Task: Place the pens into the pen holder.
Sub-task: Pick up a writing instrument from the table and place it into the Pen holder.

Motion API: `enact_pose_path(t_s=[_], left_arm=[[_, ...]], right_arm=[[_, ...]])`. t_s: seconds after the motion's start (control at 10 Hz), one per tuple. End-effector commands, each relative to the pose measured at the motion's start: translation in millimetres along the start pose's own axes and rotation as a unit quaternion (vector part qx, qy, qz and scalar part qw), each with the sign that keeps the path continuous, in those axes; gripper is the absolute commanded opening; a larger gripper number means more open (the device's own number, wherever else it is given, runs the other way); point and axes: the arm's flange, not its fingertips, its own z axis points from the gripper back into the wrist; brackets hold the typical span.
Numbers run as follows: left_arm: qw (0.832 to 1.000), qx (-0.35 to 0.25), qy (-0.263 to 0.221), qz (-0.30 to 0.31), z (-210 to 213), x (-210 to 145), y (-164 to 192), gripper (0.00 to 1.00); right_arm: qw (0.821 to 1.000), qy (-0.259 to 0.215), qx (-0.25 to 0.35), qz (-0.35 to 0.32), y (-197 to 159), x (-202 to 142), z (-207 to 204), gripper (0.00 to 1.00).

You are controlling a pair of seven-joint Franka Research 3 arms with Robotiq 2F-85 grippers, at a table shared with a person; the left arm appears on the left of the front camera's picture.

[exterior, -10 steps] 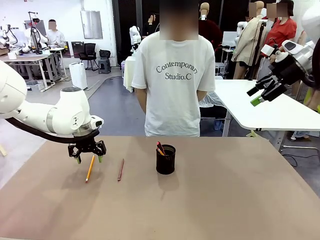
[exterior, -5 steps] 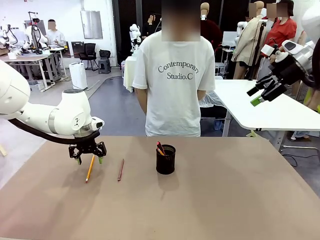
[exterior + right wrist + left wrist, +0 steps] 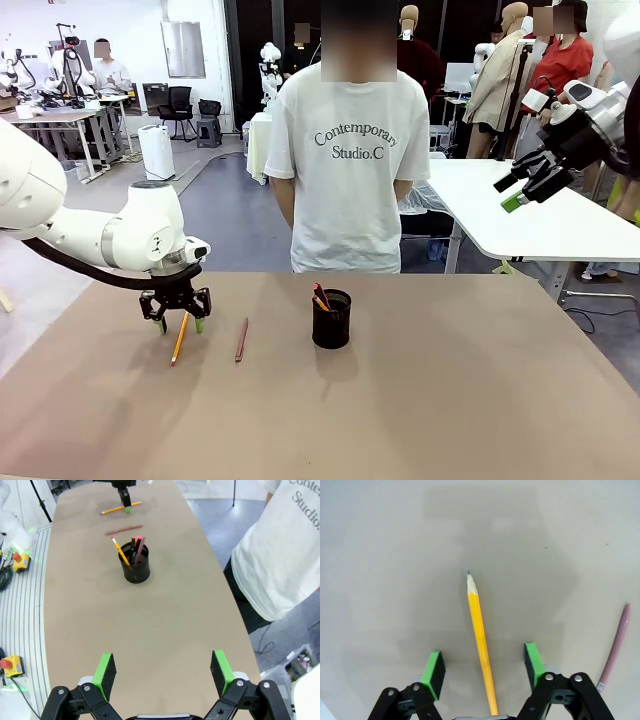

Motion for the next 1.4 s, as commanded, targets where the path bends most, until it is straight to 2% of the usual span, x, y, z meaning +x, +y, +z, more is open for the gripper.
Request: enact_pose_path(t_s=[0.0, 0.2, 0.3, 1.0, 1.3], left_arm=[[1.0, 0.004, 0.007, 0.001, 2, 5, 1, 0.42], [1.0, 0.005, 0.006, 0.002, 2, 5, 1, 0.04], [1.0, 0.006, 0.007, 0.003, 2, 4, 1, 0.0], [0.999, -0.01, 0.022, -0.025, 5, -1, 2, 0.0], [0.991, -0.098, 0.02, -0.085, 43, -15, 4, 0.0]], right_arm=[[1.0, 0.004, 0.001, 0.001, 1, 1, 2, 1.0], [1.0, 0.004, 0.001, 0.001, 1, 1, 2, 1.0], [1.0, 0.004, 0.001, 0.001, 1, 1, 2, 1.0], [1.0, 0.004, 0.001, 0.001, 1, 1, 2, 1.0], [1.0, 0.004, 0.001, 0.001, 1, 1, 2, 1.0]])
